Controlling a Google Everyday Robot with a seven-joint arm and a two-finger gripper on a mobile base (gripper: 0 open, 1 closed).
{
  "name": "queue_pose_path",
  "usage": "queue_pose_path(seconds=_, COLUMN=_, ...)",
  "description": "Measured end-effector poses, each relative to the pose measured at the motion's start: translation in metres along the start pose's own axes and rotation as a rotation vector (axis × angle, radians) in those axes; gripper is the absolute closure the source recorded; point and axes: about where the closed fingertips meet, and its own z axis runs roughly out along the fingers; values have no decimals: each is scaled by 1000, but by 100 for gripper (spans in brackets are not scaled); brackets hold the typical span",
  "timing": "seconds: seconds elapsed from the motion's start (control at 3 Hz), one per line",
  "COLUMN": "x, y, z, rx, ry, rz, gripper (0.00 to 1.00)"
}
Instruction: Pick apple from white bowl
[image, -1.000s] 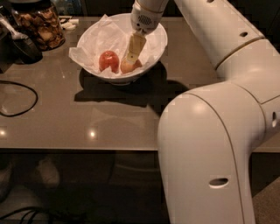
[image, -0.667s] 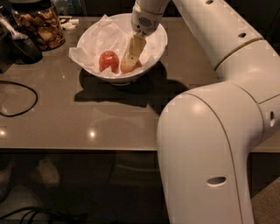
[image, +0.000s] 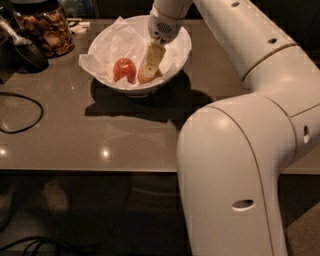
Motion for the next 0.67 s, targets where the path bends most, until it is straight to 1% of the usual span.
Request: queue_pose_path(seconds=0.67, x=3, y=2, z=10, rx=-18, ry=8, rz=3, gripper=35)
